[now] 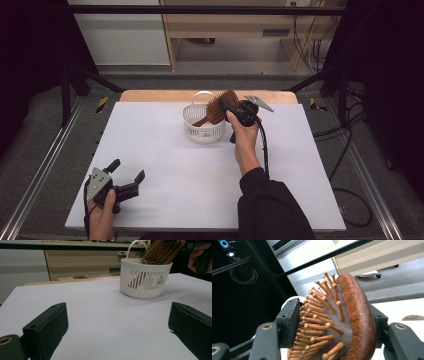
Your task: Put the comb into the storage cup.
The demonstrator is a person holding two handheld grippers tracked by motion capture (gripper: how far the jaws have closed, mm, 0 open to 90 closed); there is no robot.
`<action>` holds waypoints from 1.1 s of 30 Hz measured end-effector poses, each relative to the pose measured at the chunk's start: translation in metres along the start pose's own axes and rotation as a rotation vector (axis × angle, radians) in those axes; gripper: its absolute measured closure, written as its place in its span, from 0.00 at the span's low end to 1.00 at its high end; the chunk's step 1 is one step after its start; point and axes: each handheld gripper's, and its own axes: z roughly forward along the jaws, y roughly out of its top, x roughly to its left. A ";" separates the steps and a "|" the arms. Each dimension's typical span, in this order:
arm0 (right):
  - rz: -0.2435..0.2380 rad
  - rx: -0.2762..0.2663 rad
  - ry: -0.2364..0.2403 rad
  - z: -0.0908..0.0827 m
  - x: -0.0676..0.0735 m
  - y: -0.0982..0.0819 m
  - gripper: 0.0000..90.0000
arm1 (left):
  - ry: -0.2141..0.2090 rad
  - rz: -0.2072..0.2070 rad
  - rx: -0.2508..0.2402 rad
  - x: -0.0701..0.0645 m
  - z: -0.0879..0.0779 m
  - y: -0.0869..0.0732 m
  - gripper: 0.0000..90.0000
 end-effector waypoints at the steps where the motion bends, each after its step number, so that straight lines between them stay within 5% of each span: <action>1: 0.001 0.001 -0.001 0.000 0.000 0.000 0.44 | 0.000 0.000 0.000 0.000 0.000 0.000 0.03; 15: -0.001 0.017 -0.025 -0.001 -0.006 0.000 0.41 | 0.000 0.001 0.000 0.000 0.000 0.000 0.03; 20: -0.028 0.051 -0.061 -0.001 -0.007 -0.001 0.32 | 0.000 -0.002 -0.001 0.000 0.000 0.000 0.03; 33: -0.067 0.034 -0.097 -0.006 -0.008 0.003 0.20 | -0.001 -0.001 0.001 0.000 0.000 0.000 0.03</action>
